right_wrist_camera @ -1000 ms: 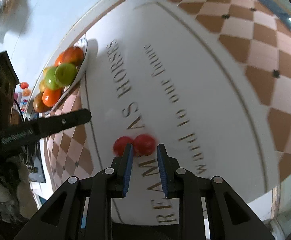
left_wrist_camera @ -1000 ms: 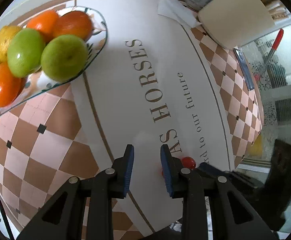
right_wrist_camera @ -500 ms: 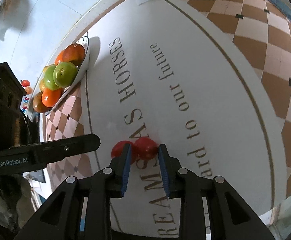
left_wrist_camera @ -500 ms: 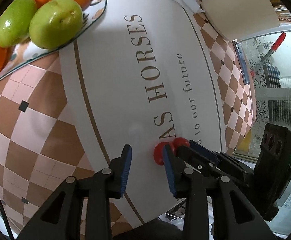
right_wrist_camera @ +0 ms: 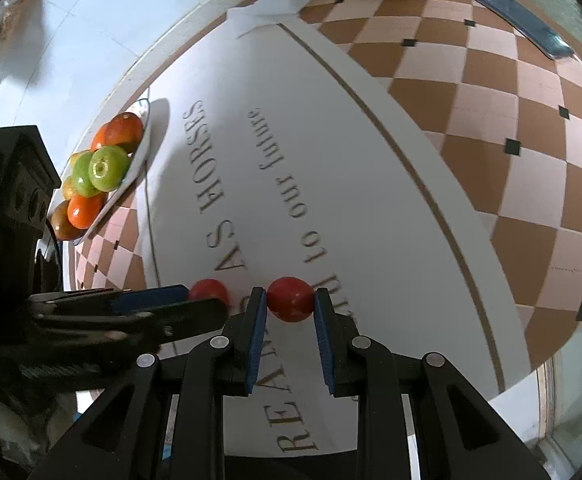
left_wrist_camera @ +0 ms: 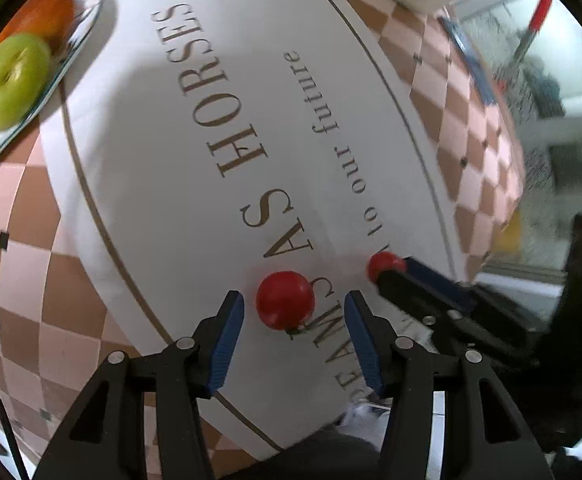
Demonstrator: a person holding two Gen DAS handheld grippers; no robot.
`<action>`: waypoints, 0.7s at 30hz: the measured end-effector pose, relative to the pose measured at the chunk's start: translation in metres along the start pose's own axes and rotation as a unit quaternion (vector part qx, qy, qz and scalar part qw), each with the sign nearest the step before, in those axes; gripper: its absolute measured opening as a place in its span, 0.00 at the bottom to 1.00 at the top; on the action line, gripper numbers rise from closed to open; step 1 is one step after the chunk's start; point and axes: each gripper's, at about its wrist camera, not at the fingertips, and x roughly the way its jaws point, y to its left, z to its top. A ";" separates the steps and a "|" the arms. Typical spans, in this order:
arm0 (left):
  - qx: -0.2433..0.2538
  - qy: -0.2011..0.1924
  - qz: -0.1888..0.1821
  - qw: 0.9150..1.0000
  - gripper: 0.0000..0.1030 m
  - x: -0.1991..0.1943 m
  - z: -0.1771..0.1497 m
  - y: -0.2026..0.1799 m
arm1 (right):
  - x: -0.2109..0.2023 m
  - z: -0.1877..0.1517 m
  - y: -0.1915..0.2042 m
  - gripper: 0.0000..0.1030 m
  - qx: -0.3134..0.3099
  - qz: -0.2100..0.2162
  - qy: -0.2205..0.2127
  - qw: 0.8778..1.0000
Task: Organize fruits
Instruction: 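Grasp a red tomato with the left tool while the right tool grasps the other tomato, then place the tomato on the plate with the left tool while the right places its tomato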
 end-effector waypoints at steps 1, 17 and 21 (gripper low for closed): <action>0.005 -0.001 0.008 1.000 0.47 0.002 0.000 -0.002 | 0.000 0.000 -0.001 0.25 0.003 -0.002 -0.001 1.000; -0.031 -0.079 0.015 0.996 0.27 -0.048 -0.002 0.035 | -0.009 0.006 0.017 0.25 0.002 0.022 -0.016 1.000; -0.081 -0.132 0.009 0.988 0.27 -0.096 -0.001 0.069 | -0.007 0.025 0.042 0.25 -0.003 0.066 -0.021 0.998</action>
